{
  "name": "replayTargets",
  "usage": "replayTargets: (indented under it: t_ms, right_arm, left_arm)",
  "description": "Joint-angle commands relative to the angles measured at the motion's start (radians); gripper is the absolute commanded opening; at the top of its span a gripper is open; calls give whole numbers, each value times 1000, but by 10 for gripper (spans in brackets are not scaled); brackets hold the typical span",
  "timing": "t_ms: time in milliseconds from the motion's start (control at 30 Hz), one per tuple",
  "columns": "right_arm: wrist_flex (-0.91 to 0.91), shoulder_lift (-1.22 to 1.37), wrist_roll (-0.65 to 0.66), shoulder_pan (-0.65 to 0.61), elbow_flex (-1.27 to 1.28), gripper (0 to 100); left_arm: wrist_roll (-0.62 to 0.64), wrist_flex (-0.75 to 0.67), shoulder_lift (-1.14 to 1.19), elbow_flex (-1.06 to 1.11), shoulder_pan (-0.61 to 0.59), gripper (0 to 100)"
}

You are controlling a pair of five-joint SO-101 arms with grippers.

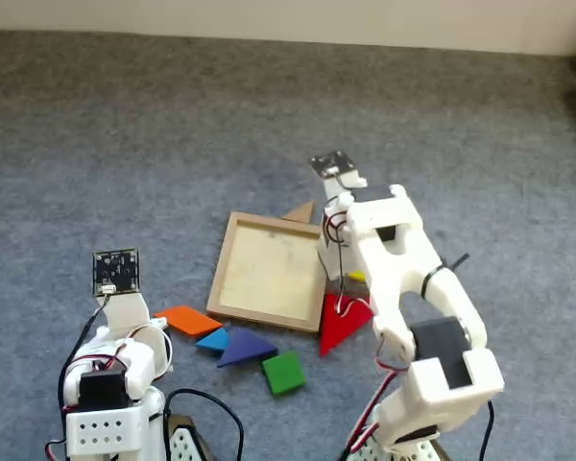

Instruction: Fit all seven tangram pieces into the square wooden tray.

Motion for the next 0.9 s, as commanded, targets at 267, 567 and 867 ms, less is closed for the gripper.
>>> replayTargets:
  t_ms: [267, 567, 867]
  right_arm:
    - [13, -107, 61, -85, -44, 220]
    - [5, -102, 367, -262, -45, 220]
    - [-205, -97, 551, -302, -38, 220]
  left_arm:
    - [-9, 5, -53, 19, 10, 6]
    - [-9, 5, -53, 19, 10, 6]
    - [-9, 5, -53, 19, 10, 6]
